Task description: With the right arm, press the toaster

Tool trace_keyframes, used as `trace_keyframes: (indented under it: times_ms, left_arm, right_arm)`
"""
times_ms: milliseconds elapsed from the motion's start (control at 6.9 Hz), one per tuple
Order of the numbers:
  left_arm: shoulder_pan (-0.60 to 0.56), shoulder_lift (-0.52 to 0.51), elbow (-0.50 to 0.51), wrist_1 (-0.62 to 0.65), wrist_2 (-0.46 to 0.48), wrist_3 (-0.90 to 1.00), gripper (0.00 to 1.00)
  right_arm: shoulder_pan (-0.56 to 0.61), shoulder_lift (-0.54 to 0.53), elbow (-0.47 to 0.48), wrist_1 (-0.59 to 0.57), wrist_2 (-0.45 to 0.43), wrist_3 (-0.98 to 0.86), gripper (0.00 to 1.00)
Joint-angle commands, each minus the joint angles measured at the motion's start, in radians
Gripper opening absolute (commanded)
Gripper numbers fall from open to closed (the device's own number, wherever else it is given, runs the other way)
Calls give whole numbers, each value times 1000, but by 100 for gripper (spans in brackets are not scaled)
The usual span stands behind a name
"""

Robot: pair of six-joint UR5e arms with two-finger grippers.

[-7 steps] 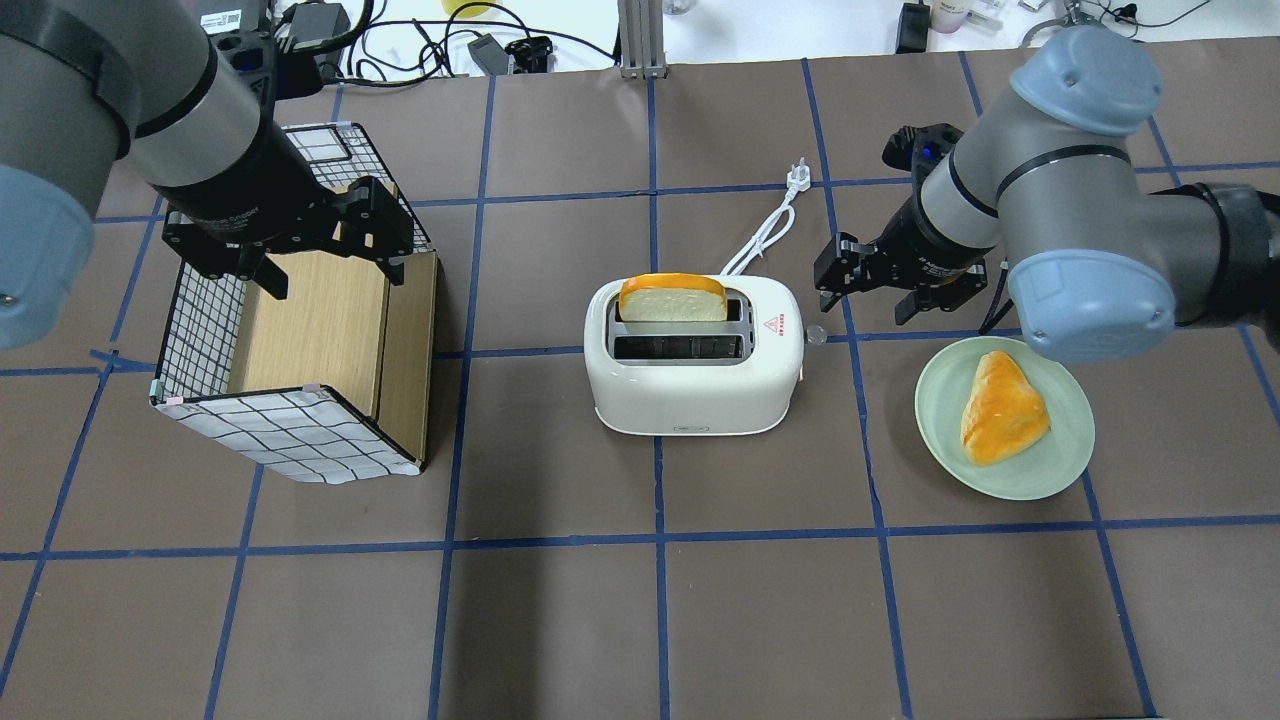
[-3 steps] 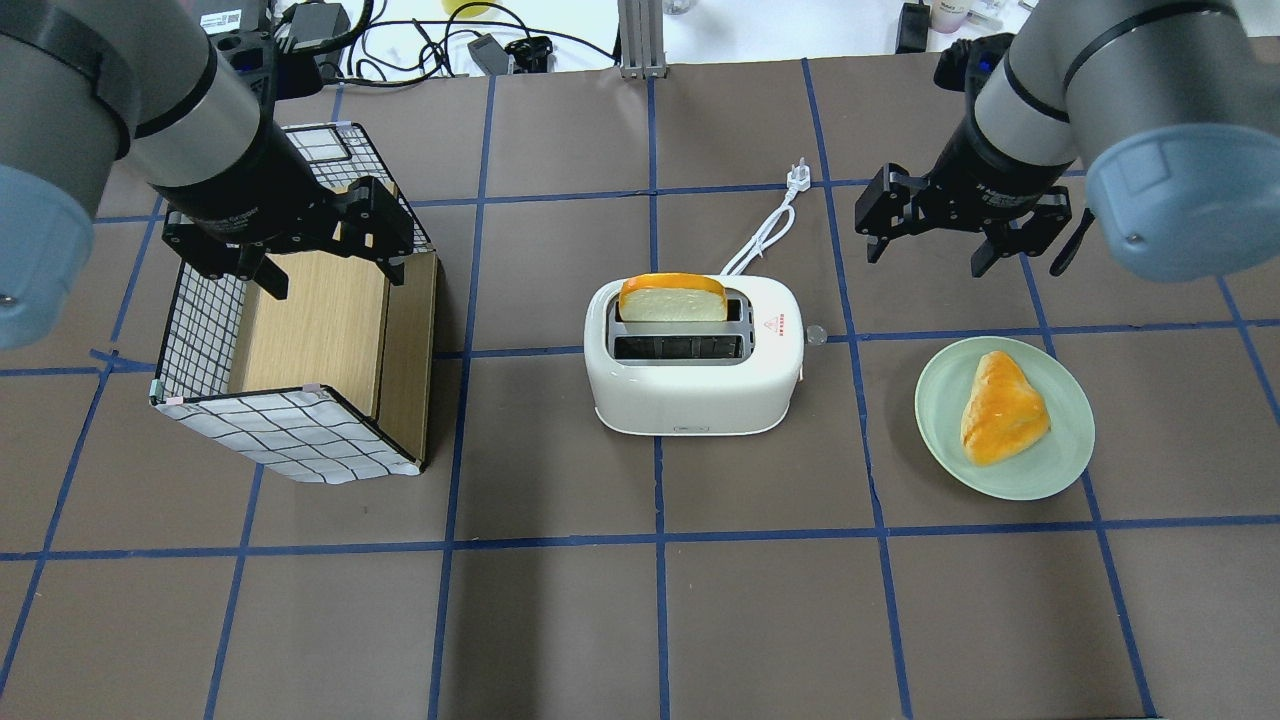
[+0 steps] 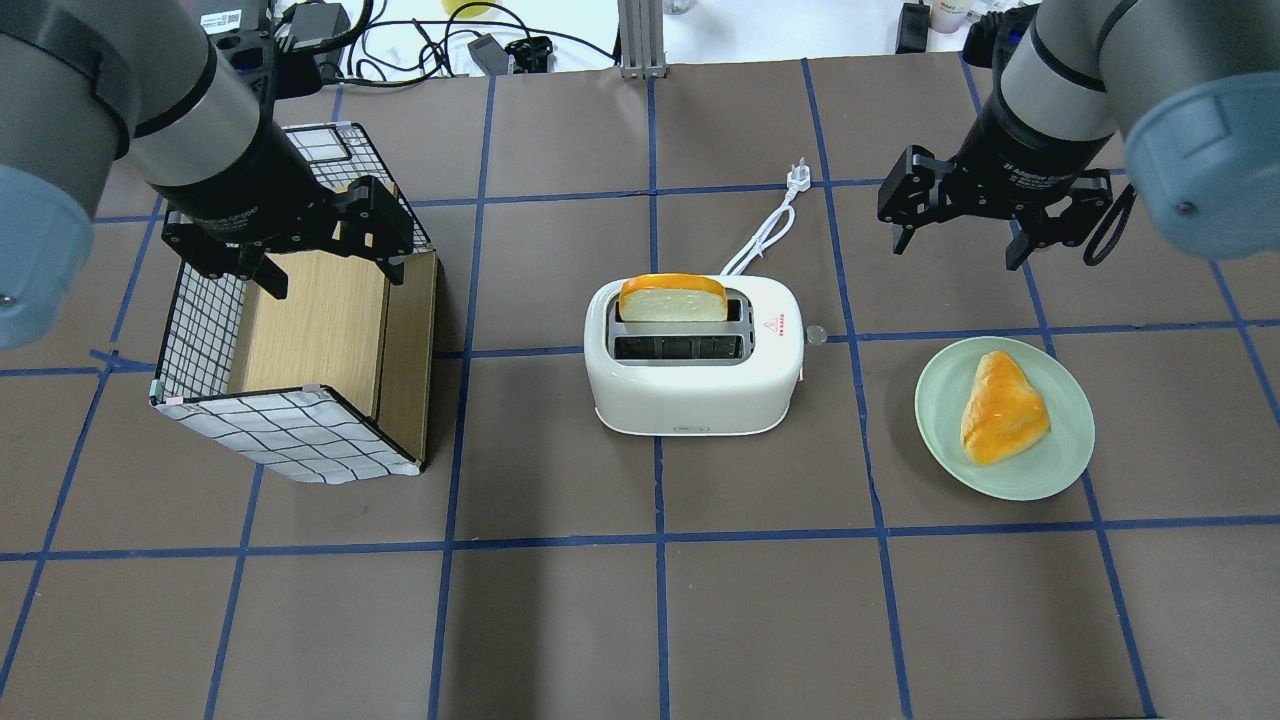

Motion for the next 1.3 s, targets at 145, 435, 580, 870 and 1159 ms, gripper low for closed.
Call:
trace_keyframes:
  times_ms: [145,435,580,870,1159]
  left_arm:
    - [0,0,0,0,-1,0,100]
    - [0,0,-1,0,1,0,100]
    - [0,0,0,0,1,0,100]
    - [0,0,-1,0,-1,0,100]
    - [0,0,0,0,-1,0,100]
  right_arm:
    - [25,-17,-5,29,-1,26,100]
    - [23,-19,-6,31,4,26,100]
    - [23,-19,-6,31,8,25,100]
    - [23,-19,-8,31,11,25,100]
    - [23,-17,-6,31,7,22,100]
